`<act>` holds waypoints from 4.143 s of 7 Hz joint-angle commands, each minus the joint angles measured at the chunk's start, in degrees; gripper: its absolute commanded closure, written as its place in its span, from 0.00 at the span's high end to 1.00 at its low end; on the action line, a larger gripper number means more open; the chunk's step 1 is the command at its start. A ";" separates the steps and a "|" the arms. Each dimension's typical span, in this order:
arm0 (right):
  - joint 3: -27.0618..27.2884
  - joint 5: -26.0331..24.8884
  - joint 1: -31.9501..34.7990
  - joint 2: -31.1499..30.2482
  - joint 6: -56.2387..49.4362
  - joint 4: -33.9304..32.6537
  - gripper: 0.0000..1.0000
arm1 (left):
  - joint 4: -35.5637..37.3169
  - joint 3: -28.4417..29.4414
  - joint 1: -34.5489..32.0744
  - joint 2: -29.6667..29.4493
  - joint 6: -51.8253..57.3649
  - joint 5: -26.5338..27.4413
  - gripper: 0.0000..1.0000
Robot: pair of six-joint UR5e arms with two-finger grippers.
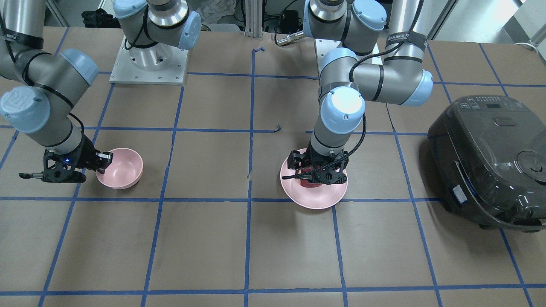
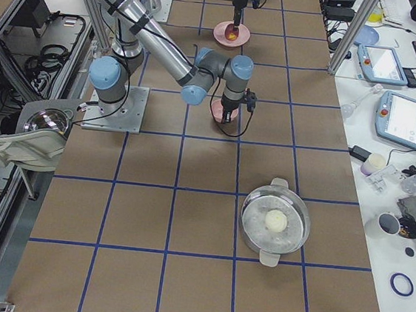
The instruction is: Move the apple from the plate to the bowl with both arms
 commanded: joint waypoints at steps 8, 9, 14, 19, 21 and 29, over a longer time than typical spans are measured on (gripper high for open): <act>-2.31 3.88 24.14 1.01 26.93 -0.80 1.00 | 6.22 -2.55 -0.76 3.99 -2.94 -3.59 0.00; -6.42 2.39 24.05 0.30 27.01 0.59 1.00 | 6.66 -2.12 -1.02 4.26 -4.61 -3.97 0.00; -28.14 -1.05 24.14 -9.35 27.19 31.58 1.00 | 12.46 5.51 -16.11 -1.17 -26.05 -8.19 0.00; -29.22 -1.58 23.53 -10.86 27.01 34.54 1.00 | 13.43 11.42 -23.95 -9.88 -36.71 -6.35 0.00; -29.74 -1.49 23.17 -10.87 26.93 34.18 1.00 | 13.43 11.42 -24.84 -10.76 -38.73 -6.34 0.18; -30.36 -1.58 23.35 -10.87 26.93 34.36 1.00 | 5.81 7.84 -14.35 1.32 -19.11 -2.47 1.00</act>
